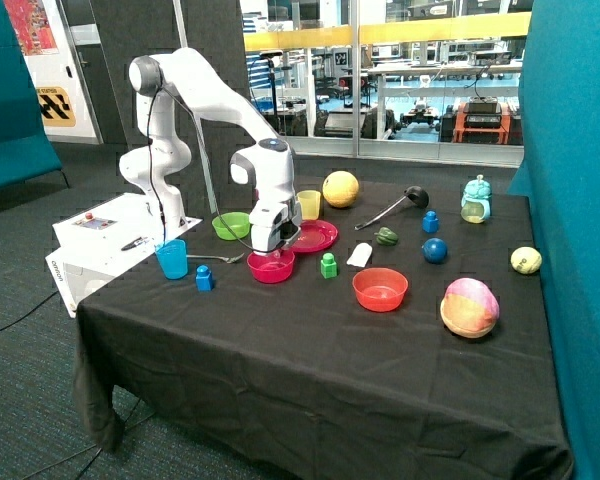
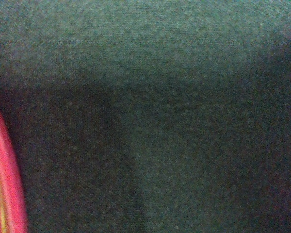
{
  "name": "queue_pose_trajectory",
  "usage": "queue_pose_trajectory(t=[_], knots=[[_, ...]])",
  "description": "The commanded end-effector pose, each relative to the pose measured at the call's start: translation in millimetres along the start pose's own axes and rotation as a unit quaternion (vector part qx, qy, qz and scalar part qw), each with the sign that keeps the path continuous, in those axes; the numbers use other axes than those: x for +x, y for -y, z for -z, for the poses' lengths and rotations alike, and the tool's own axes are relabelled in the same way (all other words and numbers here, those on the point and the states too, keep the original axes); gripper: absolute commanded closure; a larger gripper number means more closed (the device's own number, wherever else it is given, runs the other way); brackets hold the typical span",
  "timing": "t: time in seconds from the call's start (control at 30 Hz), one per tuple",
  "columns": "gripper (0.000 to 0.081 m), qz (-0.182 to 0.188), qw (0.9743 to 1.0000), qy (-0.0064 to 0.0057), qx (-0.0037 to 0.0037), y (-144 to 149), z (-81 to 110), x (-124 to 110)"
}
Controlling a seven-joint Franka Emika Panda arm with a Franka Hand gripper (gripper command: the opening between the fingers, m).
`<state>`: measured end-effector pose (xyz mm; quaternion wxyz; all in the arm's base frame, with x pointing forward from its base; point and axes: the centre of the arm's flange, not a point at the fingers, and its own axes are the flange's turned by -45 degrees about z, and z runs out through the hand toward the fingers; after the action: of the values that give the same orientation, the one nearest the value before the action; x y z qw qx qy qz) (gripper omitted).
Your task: Place the bowl on the plate and the cup in the bowl matching the color
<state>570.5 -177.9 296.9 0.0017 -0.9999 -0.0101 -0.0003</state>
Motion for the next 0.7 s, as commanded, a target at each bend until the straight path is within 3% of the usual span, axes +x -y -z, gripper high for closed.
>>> queue_pose_trajectory(t=[0.0, 0.67], knots=[[0.0808, -0.003, 1.0000, 0.0003, -0.00169, 2.6, -1.0, -2.8], [0.0808, -0.006, 1.0000, 0.0003, -0.00169, 2.3, -2.7, -9.0]])
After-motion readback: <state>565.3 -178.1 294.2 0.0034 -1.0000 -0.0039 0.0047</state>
